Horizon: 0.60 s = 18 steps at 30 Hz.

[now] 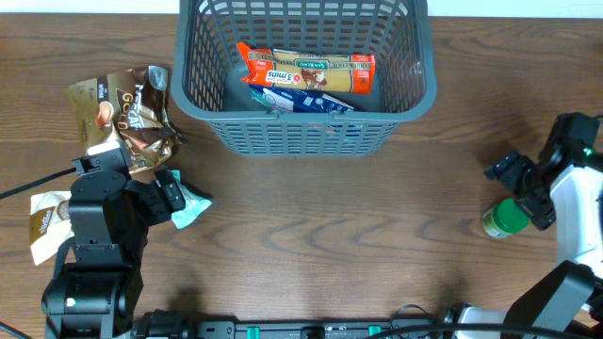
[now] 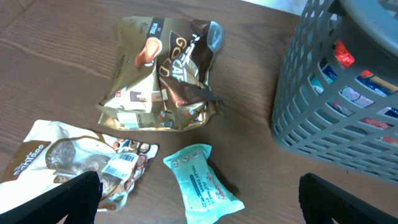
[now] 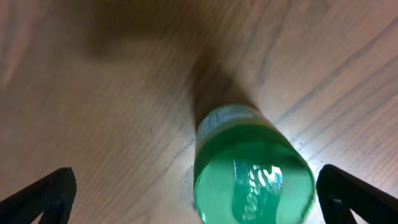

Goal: Pack container
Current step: 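Move the right gripper to the green-capped jar and grasp it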

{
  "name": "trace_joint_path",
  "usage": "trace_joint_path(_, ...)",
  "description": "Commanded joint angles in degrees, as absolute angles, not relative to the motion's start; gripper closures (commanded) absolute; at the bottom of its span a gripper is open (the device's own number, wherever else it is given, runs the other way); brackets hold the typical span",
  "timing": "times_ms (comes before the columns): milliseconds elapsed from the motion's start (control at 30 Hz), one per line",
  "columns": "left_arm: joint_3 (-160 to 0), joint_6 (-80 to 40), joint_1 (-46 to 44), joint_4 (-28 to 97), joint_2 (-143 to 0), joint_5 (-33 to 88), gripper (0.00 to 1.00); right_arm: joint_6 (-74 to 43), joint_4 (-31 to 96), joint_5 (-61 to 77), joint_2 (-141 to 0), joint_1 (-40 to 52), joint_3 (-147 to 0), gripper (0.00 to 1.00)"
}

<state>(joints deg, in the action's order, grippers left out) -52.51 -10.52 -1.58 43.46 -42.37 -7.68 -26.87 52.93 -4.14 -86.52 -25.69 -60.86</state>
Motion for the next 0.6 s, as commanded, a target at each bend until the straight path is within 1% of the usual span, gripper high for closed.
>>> trace_joint_path(0, -53.7, -10.8, -1.3, 43.5, -42.2, -7.9, 0.02, -28.4, 50.5, -6.5, -86.3, -25.8, -57.4, 0.01)
trace_joint_path(500, -53.7, -10.8, -1.3, 43.7, -42.2, -7.9, 0.02, -28.7, 38.1, -8.6, -86.3, -25.8, -44.9, 0.01)
trace_joint_path(567, -53.7, -10.8, -1.3, 44.1, -42.2, -7.9, 0.02, -28.7, 37.3, -8.6, -86.3, -25.8, -44.6, 0.05)
